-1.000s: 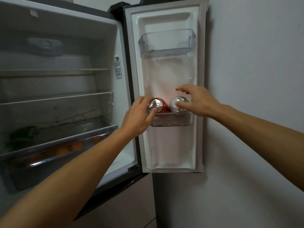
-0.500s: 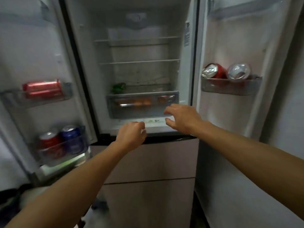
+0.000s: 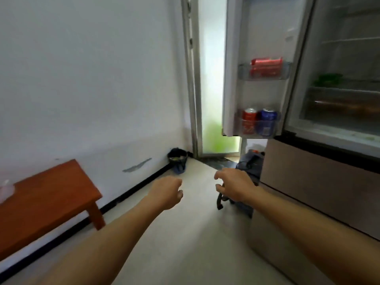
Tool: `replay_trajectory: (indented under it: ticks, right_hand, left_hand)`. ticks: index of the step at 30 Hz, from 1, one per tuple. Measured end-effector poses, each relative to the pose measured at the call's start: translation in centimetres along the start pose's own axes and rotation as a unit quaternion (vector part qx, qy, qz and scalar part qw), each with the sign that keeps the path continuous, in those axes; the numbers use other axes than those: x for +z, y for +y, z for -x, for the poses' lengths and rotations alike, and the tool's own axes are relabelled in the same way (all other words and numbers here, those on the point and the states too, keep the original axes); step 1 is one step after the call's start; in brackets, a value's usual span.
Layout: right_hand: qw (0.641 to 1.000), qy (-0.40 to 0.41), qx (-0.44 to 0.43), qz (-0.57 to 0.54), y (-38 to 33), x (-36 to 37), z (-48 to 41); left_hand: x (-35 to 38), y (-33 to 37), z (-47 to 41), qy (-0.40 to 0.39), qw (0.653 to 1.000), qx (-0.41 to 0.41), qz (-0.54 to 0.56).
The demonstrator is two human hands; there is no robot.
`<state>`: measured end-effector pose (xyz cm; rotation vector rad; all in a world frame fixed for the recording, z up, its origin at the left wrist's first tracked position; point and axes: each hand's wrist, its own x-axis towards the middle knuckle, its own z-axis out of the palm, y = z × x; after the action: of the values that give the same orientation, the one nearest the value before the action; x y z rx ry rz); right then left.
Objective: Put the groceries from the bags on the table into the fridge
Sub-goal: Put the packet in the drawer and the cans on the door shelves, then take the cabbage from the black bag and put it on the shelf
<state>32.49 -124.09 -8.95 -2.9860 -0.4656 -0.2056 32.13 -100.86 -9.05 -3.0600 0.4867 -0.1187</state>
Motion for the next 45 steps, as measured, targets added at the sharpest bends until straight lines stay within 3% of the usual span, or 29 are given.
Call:
replay_trajectory:
  ticks: [4, 14, 20, 33, 40, 45]
  right_hand:
    - [0.995, -0.003, -0.103, -0.006, -14.0, 2.9, -4.2]
    - [0.963, -0.023, -0.264, -0.055, -43.4, 7.2, -10.3]
    - [0.947, -0.054, -0.314, -0.046, -54.1, 9.9, -15.2]
    - [0.903, -0.062, -0.419, -0.068, -75.1, 15.9, -33.0]
    - [0.859, -0.066, -0.503, -0.064, -88.6, 18.3, -36.4]
    - [0.845, -0.066, -0.527, -0.065, -98.4, 21.1, -38.2]
  left_hand:
    - [1.2, -12.2, 8.7, -0.007, 0.995, -0.099, -0.002]
    - [2.2, -35.6, 26.3, -0.049, 0.964, -0.259, -0.012]
    - [3.7, -45.5, 31.2, -0.054, 0.938, -0.342, 0.008]
    - [4.0, -68.3, 32.3, -0.030, 0.880, -0.473, 0.000]
    - [5.4, -78.2, 39.2, -0.015, 0.831, -0.556, 0.020]
    - [7.1, -86.6, 44.3, 0.002, 0.821, -0.570, 0.010]
